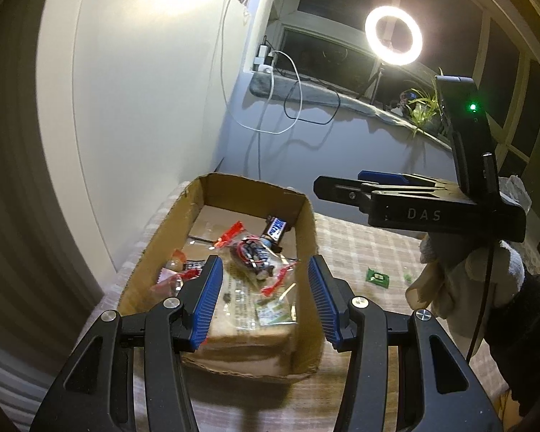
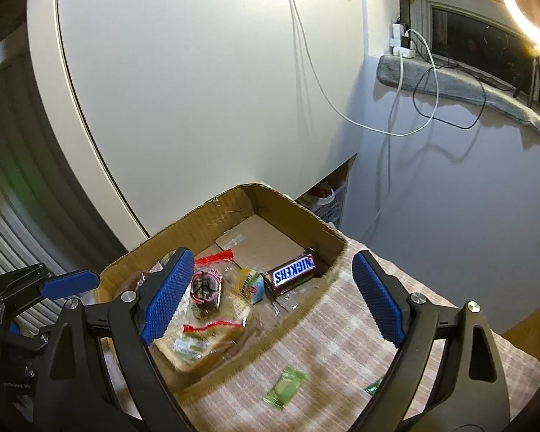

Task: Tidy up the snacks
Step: 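Open both tools over the box to release the snacks, then move both open tools back toward the remaining candies on the table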

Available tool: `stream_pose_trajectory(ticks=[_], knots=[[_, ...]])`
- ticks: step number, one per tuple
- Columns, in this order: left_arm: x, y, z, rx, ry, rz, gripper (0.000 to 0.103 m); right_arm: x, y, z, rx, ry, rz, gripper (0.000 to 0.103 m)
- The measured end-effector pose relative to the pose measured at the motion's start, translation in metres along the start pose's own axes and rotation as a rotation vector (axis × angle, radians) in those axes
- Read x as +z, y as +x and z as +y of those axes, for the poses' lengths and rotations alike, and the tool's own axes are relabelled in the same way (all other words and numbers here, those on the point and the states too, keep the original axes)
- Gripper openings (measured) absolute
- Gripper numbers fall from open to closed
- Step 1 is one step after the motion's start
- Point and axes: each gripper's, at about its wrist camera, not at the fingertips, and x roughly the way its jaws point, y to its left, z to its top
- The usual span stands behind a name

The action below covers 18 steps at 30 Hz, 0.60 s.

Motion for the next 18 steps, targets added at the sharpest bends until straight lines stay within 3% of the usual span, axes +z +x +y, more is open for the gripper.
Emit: stream_pose_trajectory(ticks=[18], knots=[[-0.019,0.005,-0.057,-0.081,0.061,0.043,0.048,-0.045,-0.092,-0.053,-0.072,0.022,-0.100,0.092]])
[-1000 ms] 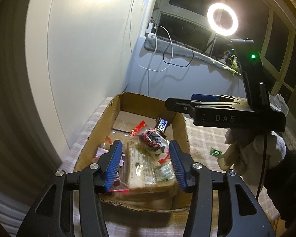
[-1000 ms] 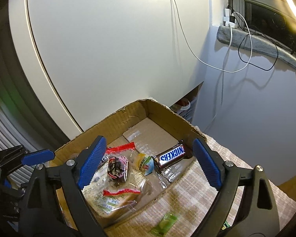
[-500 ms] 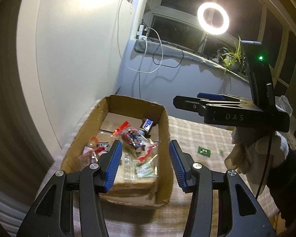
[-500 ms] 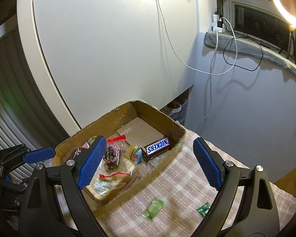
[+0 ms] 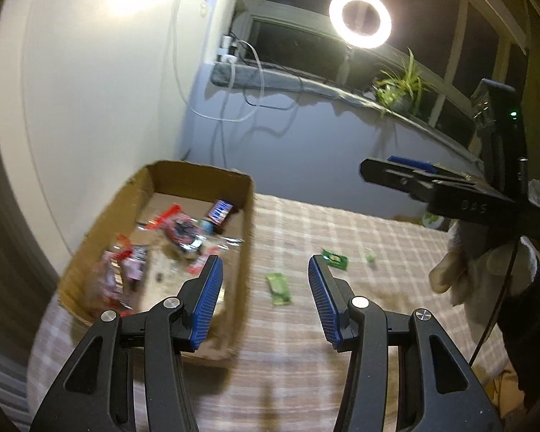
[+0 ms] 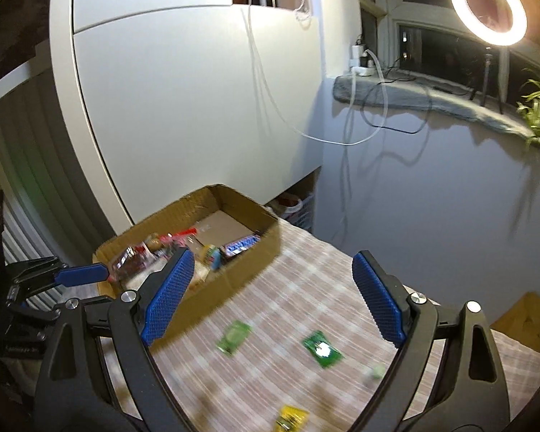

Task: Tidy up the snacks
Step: 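Move both open tools back toward the remaining candies on the table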

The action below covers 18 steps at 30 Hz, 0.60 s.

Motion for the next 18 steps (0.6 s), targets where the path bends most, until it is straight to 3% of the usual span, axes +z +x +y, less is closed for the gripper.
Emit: stream_pose_trajectory(ticks=[8,16,18], knots=[[-0.016,0.024,-0.040,-0.074,0.040,0.073,0.048,-0.043,-0.031,-0.053,-0.113,0.024,0.077,0.092],[-0.039,0.052,-0.076,-0.150,0.061,0.170,0.048,-0.083,-0.035,-0.103,-0.123,0.132,0.129,0.091],[-0.046,0.061,-0.086,-0.164,0.070,0.199,0.048,-0.090,-0.029,-0.107,-0.112,0.138,0.145,0.083]])
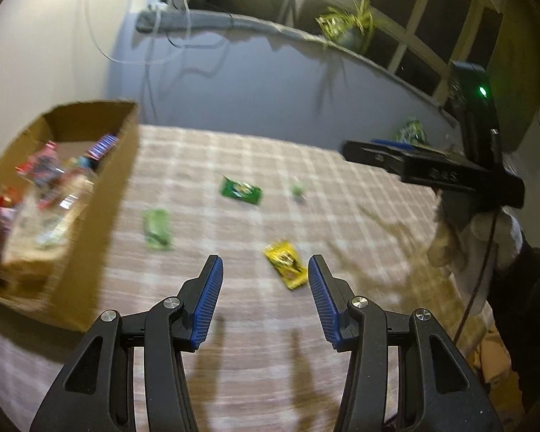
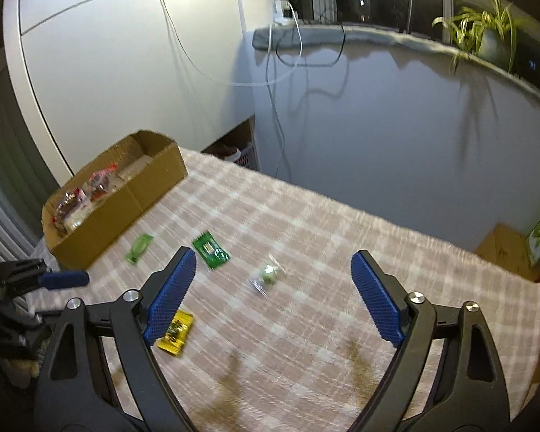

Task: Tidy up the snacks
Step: 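Move both open tools back toward the remaining candies on the table, then close the left tool on the yellow candy while the right tool grips the clear green-ball bag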

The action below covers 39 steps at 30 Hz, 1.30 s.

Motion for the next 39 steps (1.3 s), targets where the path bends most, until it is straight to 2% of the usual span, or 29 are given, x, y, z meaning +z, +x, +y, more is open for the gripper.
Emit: stream_pose_trajectory(ticks=[2,9,13,18,23,27,39], knots=[[-0.003,0.010,-0.007,-0.014,0.002,0.026,0.048,-0.006,0.011,-0.003,0.021,0.003,0.027,0.076],[-0.006,0.041,-0.021,-0.005,0.014,0.084,0.046,-0.020,0.045,-0.005,0.066,0.005,0.081,0.064],[-0.007,0.054,-0.025,0.010,0.016,0.104,0.043,-0.024,0.057,-0.003,0.077,-0.003,0.103,0.064],[-0.009,0.063,-0.030,0.034,0.033,0.112,0.043,-0.026,0.066,-0.001,0.072,-0.011,0.118,0.058],[-0.008,0.067,-0.037,0.055,0.063,0.116,0.037,-0.023,0.073,0.003,0.066,-0.028,0.125,0.056],[-0.006,0.069,-0.035,0.064,0.066,0.116,0.032,-0.022,0.079,0.005,0.063,-0.034,0.137,0.048],[-0.006,0.072,-0.034,0.081,0.090,0.113,0.025,-0.020,0.092,0.011,0.027,-0.061,0.156,0.047]])
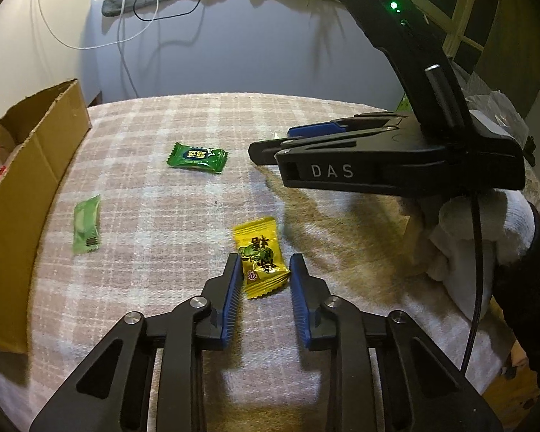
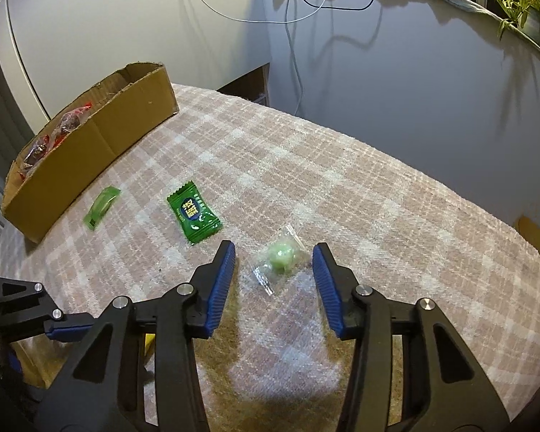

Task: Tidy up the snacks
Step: 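Close the left tool on the yellow candy while the right tool grips the clear green-ball bag, then carry the yellow candy with the left tool into the box while the right tool carries the bag there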

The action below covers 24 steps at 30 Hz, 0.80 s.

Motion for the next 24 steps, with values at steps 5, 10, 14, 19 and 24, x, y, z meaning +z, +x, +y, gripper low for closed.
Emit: stream_pose_trajectory(ticks=[5,10,14,19,24], knots=[[-0.001,-0.001,0.001,-0.004,-0.002,0.000,0.024,0.002,0.002,-0.003,-0.004,0.005,-0.001,0.036],[0.000,-0.001,0.002,-0.010,-0.015,0.000,0.023,0.000,0.000,0.000,-0.010,-0.013,0.001,0.030],[-0.001,-0.005,0.005,-0.015,-0.026,0.000,0.022,-0.003,-0.005,0.002,-0.014,-0.016,-0.007,0.030],[-0.001,-0.011,0.009,-0.016,-0.038,-0.006,0.022,-0.007,-0.016,-0.003,-0.006,0.012,-0.034,0.029],[0.000,-0.024,0.011,-0.022,-0.048,-0.028,0.022,-0.011,-0.031,-0.006,0.005,0.032,-0.057,0.029]])
